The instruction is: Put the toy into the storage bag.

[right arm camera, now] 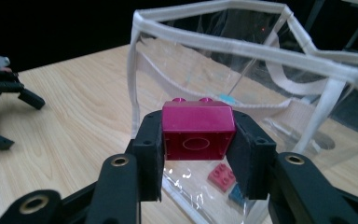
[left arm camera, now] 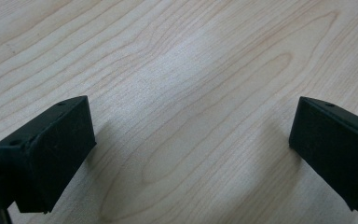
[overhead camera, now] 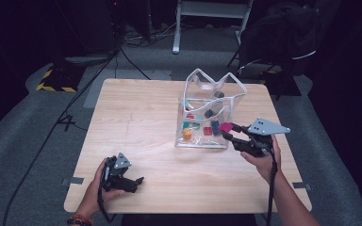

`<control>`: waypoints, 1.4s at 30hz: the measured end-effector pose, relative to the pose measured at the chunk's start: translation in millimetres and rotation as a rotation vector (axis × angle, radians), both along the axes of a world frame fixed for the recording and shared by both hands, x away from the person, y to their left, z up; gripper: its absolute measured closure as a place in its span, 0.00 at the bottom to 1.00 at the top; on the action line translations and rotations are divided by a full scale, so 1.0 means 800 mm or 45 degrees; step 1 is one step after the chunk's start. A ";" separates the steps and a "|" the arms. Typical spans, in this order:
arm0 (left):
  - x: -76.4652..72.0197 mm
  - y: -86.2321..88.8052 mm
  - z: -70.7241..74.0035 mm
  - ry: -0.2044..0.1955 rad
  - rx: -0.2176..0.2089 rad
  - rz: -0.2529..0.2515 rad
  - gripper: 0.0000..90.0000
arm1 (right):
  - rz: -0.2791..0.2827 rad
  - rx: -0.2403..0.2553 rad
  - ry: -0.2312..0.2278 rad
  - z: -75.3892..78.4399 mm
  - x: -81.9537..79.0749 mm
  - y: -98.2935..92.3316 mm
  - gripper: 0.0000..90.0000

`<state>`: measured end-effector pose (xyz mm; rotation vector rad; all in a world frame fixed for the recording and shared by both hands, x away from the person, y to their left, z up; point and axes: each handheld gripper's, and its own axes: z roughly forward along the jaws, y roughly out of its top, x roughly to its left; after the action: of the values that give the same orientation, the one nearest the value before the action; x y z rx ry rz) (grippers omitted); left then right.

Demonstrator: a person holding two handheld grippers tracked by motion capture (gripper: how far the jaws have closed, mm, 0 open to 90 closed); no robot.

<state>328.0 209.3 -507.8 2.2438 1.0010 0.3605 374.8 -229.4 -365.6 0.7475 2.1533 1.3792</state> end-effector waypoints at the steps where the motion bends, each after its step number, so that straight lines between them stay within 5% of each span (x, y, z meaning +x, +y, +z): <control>1: 0.000 0.000 0.000 0.001 -0.002 -0.001 0.00 | 0.003 0.006 -0.008 0.004 0.001 0.000 0.66; 20: 0.000 0.000 0.000 0.000 0.000 0.000 0.00 | -0.046 0.034 -0.064 0.057 0.028 0.016 0.66; 42: 0.000 0.000 0.000 0.000 0.000 0.000 0.00 | -0.038 -0.026 -0.075 0.077 0.067 0.075 0.66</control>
<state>328.0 209.3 -507.9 2.2440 1.0009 0.3601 428.6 -169.6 -304.0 0.7194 2.0997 1.3456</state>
